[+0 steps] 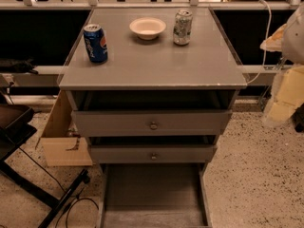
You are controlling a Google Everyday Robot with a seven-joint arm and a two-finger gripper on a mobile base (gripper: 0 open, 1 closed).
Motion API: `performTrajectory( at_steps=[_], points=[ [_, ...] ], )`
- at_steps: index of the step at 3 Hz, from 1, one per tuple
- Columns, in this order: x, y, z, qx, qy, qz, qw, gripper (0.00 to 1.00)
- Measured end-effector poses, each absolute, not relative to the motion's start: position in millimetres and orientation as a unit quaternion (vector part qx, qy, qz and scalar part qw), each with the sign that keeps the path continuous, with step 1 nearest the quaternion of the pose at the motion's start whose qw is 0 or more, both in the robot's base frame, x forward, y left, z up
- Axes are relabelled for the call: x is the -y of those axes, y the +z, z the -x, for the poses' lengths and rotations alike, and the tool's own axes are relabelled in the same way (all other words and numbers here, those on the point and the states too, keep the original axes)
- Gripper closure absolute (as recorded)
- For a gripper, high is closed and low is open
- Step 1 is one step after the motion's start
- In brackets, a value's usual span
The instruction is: Close bottom drawer
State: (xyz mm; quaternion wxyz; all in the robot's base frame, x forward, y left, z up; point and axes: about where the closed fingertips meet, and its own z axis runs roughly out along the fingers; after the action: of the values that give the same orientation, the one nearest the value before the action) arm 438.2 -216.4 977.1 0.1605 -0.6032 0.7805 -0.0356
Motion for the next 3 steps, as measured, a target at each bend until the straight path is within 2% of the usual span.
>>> performTrajectory(
  at_steps=[1, 3],
  points=[
    [214, 968, -439, -0.78, -0.04, 0.604, 0.158, 0.0],
    [208, 859, -407, -0.763, -0.039, 0.621, 0.173, 0.0]
  ],
)
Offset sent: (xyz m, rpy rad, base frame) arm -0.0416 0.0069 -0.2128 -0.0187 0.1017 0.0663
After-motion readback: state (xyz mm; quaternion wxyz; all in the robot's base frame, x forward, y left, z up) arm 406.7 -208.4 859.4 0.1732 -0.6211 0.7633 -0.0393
